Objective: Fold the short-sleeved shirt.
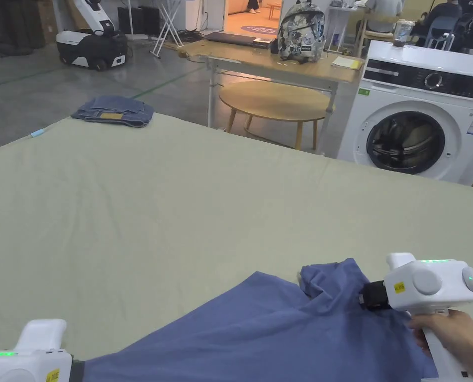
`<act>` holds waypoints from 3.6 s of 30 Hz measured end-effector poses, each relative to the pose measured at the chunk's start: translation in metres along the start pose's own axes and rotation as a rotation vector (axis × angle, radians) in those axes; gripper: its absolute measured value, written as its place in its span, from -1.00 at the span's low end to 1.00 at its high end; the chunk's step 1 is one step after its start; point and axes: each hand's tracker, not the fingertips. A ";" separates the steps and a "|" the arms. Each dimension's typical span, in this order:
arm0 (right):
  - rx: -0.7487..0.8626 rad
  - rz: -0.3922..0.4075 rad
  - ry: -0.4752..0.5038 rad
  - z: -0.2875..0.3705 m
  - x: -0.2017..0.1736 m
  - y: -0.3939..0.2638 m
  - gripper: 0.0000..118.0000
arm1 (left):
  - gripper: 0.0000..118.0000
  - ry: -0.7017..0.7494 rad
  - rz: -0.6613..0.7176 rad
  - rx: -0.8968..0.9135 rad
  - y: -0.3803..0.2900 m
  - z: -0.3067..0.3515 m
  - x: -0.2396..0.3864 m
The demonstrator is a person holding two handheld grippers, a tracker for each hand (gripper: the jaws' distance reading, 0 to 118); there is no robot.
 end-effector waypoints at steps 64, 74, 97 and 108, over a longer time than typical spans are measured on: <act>0.949 -0.271 -0.562 0.485 0.063 0.075 -0.98 | -1.00 -0.178 -0.198 0.798 0.372 0.287 0.191; 0.990 -0.287 -0.599 0.485 0.078 0.105 -0.98 | -1.00 -0.173 -0.221 0.862 0.407 0.299 0.211; 0.812 -0.284 -0.571 0.403 0.035 -0.088 -0.98 | -1.00 -0.253 -0.237 0.695 0.230 0.210 0.157; 0.729 -0.270 -0.534 0.400 -0.007 -0.199 -0.98 | -1.00 -0.251 -0.301 0.651 0.115 0.217 0.095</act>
